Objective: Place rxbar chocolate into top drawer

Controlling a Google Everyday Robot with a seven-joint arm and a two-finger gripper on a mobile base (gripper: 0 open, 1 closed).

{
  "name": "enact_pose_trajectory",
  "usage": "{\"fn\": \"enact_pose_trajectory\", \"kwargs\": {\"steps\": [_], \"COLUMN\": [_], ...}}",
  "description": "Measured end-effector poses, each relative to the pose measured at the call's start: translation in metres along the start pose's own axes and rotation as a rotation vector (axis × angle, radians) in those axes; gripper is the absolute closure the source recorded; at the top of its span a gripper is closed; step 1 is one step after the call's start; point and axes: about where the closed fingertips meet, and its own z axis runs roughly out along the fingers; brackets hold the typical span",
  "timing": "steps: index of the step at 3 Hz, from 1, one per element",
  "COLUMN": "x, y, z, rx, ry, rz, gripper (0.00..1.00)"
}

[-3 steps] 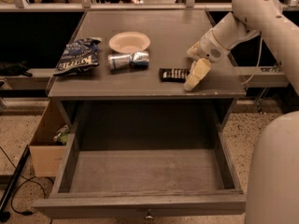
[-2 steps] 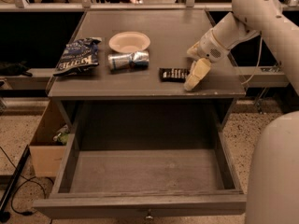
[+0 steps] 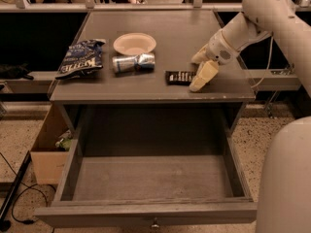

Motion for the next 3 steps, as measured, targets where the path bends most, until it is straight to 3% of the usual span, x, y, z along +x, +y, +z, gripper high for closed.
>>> {"fn": "enact_pose_trajectory", "kwargs": {"steps": [2, 3], "x": [0.0, -0.0002], "y": [0.0, 0.0], "z": [0.0001, -0.0001], "rx": [0.0, 0.0], "ry": [0.0, 0.0], "rz": [0.0, 0.0], "gripper": [0.86, 1.0]}}
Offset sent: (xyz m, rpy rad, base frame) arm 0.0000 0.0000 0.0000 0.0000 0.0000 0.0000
